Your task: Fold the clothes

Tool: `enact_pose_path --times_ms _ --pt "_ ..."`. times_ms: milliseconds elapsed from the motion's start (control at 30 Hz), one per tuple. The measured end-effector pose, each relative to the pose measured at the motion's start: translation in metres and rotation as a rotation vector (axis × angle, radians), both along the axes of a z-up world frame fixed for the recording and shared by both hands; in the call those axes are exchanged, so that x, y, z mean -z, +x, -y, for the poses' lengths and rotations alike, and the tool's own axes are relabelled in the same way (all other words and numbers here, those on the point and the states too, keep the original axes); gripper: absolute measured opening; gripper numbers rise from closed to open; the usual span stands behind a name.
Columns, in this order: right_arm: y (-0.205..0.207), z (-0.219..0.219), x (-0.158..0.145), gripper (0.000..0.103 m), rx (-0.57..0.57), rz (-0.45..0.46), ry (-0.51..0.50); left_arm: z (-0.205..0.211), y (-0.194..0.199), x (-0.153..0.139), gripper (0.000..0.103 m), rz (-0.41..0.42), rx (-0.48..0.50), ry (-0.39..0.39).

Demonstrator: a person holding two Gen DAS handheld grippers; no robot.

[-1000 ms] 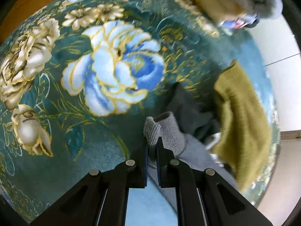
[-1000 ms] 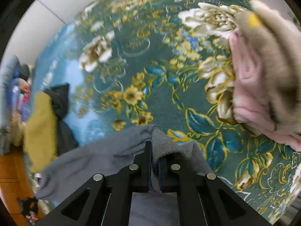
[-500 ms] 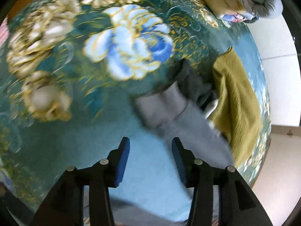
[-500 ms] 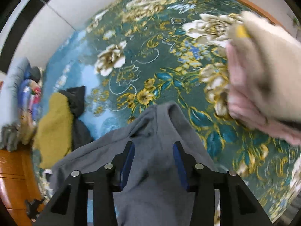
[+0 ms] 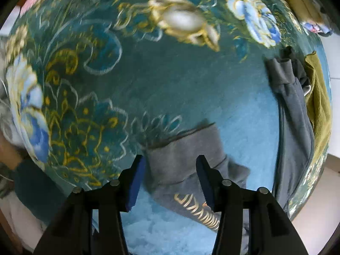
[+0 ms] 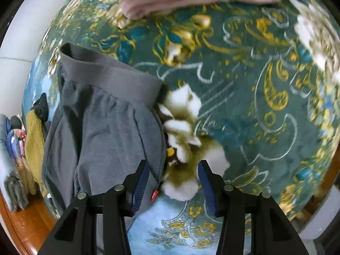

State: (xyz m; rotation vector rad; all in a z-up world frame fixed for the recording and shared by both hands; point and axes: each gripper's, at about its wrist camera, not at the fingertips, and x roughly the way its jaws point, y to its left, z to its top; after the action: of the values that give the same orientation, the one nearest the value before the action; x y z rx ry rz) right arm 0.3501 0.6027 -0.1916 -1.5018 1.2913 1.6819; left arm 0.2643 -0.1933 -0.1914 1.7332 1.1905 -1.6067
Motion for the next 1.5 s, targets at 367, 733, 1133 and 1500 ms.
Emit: enact_pose_path --times_ms 367,733,1133,1500 --pt "-0.012 -0.021 0.020 0.051 0.208 -0.144 -0.032 -0.024 0.007 0.042 0.051 -0.009 -0.031 0.025" --pt "-0.048 -0.014 0.029 0.031 0.160 -0.110 -0.050 -0.023 -0.008 0.043 0.024 0.011 -0.033 -0.021" --pt "-0.032 -0.003 -0.109 0.010 0.015 -0.360 0.131 0.016 -0.050 -0.081 0.004 -0.267 0.028 -0.157" --pt "0.014 0.008 0.007 0.010 0.071 -0.031 0.031 0.014 -0.033 0.014 0.005 0.004 0.053 -0.163"
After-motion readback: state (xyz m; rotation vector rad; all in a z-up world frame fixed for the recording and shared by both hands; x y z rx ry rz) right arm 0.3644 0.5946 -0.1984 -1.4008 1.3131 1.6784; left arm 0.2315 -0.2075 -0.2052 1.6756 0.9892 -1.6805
